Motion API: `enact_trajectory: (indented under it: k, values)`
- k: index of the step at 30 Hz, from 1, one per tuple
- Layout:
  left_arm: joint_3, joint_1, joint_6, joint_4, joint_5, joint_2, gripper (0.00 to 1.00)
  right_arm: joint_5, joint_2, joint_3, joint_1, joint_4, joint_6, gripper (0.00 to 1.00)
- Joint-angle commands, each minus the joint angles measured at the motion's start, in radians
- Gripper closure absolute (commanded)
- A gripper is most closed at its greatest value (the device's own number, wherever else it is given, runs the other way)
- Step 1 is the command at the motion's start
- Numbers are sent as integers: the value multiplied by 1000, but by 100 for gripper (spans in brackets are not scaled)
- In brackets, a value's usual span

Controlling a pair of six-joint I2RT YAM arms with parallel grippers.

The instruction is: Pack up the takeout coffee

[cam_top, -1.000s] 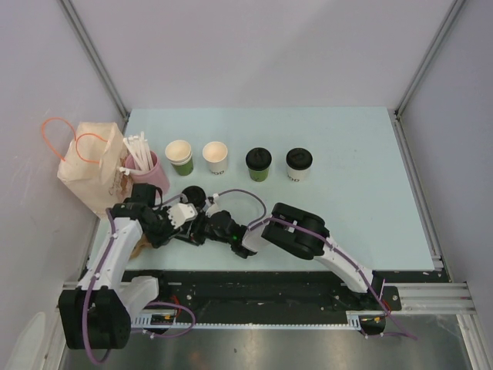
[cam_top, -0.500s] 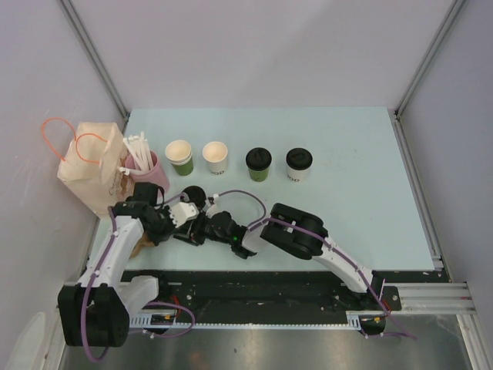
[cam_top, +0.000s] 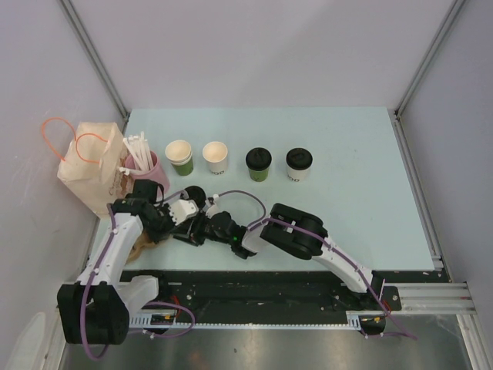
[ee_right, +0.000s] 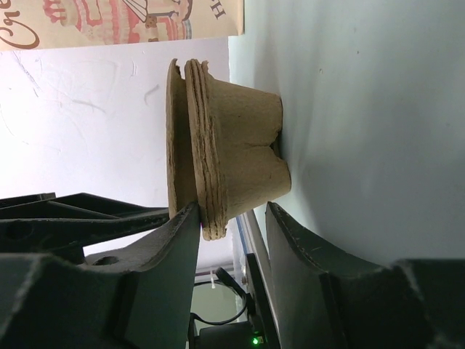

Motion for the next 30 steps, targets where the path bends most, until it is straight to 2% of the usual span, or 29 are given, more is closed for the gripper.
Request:
enact_trajectory:
  k: [1, 2, 4, 18, 25, 30]
  values:
    - [47, -3, -26, -6, 40, 10, 83, 2, 20, 22, 3, -6, -11, 54]
    - [44, -3, -24, -6, 36, 12, 92, 2, 20, 22, 3, -6, -11, 54]
    - [46, -3, -24, -5, 23, 12, 100, 1, 22, 22, 3, -6, -10, 54]
    - [89, -9, 8, -5, -50, -180, 99, 20, 0, 22, 15, -9, -26, 55]
    - [76, -22, 57, -5, -87, -247, 100, 70, -4, 22, 50, 19, -3, 64]
    - [107, -23, 66, -6, -55, -267, 100, 140, -14, 22, 79, 42, 10, 77]
